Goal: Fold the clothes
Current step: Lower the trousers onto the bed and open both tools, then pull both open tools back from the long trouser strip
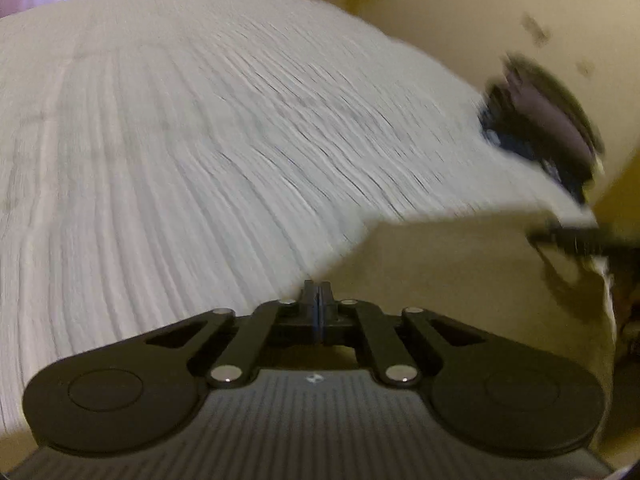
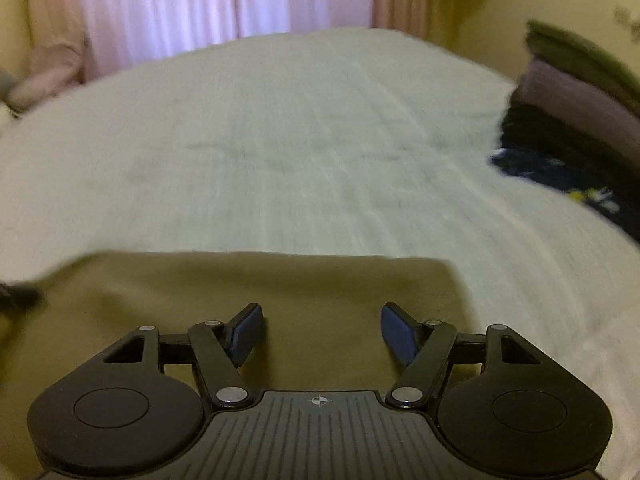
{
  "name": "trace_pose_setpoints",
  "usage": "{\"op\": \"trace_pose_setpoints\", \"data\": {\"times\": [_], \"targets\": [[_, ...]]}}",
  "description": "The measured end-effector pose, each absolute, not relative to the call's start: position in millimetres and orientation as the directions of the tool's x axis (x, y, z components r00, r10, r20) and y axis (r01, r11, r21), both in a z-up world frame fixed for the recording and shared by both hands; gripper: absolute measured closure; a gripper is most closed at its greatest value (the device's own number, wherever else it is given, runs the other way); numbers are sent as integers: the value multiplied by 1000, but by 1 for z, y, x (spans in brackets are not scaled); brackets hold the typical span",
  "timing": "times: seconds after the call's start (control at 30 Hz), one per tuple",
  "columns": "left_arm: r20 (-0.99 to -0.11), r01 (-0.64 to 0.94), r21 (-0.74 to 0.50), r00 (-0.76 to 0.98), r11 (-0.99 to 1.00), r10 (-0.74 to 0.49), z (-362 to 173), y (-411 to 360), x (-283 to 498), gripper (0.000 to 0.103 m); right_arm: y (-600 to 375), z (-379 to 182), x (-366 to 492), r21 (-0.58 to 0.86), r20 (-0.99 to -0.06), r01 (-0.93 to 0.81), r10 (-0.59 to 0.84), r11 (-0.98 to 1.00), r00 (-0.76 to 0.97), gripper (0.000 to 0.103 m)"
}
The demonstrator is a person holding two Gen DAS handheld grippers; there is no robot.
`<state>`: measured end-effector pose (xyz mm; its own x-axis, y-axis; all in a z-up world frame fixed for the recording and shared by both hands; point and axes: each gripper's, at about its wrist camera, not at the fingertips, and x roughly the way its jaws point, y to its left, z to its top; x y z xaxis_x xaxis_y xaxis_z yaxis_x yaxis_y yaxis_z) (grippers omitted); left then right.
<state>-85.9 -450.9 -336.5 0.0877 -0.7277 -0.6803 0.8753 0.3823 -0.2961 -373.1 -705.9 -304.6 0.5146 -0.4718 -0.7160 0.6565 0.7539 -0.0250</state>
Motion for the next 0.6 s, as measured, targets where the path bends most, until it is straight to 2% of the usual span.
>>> {"op": "trace_pose_setpoints", "data": {"times": [0.1,0.23,0.37,0.47,0.53,0.6], "targets": [[-675,869,-207,206,450,-709,-337,-430,-56,100,-726,-308,-398,-31,-708,767,-556,640,436,35],[-659,837,-212,259,505,-706,-314,-363,-38,100,-704,-276,-431,113,-653,818,-579,563,489,36],[-638,823,-235,270,517,-721,-297,-289,-52,100,-637,-264,-429,129,-623,735,-522,666,582,35],[-629,799,-248,298,548,-718,-309,-237,-67,100,-592,-286,-413,57,-624,655,-486,753,612,35],[-641,766,-248,329,593,-694,-327,-202,-69,100,-575,-311,-408,-45,-611,631,-521,774,596,35],[-625,743,-197,408,640,-666,-340,-172,-67,100,-567,-332,-410,-121,-565,633,-577,765,590,35]]}}
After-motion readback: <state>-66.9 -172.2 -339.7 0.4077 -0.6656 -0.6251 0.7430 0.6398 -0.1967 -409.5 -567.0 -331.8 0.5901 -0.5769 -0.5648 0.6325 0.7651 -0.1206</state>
